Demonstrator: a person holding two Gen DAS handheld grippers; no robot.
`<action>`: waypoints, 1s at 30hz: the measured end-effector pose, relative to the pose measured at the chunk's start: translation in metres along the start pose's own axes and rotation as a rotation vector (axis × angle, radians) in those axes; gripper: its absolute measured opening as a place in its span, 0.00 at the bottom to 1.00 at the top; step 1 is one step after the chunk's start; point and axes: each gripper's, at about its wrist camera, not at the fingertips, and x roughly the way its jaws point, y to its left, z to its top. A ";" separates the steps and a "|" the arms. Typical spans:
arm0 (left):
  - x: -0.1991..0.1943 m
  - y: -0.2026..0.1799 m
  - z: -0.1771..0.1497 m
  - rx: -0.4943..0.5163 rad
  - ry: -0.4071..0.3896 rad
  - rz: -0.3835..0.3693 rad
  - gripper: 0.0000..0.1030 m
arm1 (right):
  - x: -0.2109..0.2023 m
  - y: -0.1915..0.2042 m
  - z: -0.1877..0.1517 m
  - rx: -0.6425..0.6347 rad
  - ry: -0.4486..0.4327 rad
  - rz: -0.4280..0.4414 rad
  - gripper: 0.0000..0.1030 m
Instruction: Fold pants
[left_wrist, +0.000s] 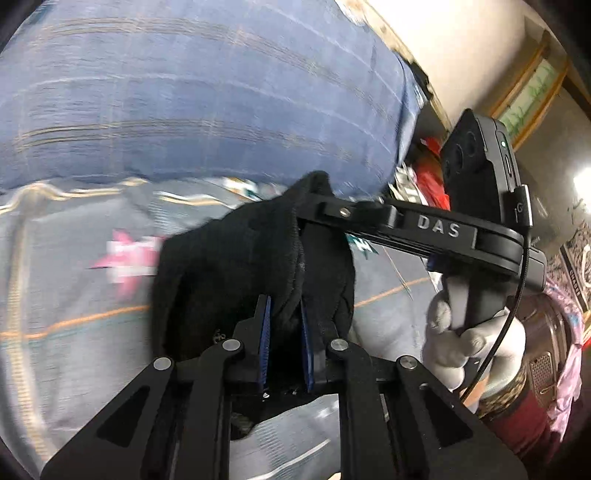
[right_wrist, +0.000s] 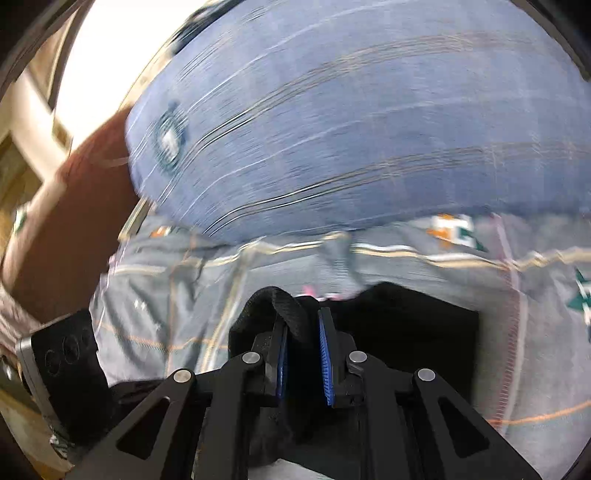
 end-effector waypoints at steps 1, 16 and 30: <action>0.013 -0.009 0.000 0.006 0.011 0.002 0.13 | -0.002 -0.018 -0.002 0.024 -0.011 -0.007 0.15; -0.038 -0.006 -0.036 0.037 0.006 0.007 0.33 | -0.052 -0.117 -0.044 0.232 -0.142 -0.123 0.29; -0.053 0.053 -0.062 -0.115 -0.002 0.091 0.33 | 0.002 -0.058 -0.099 0.196 0.029 -0.001 0.16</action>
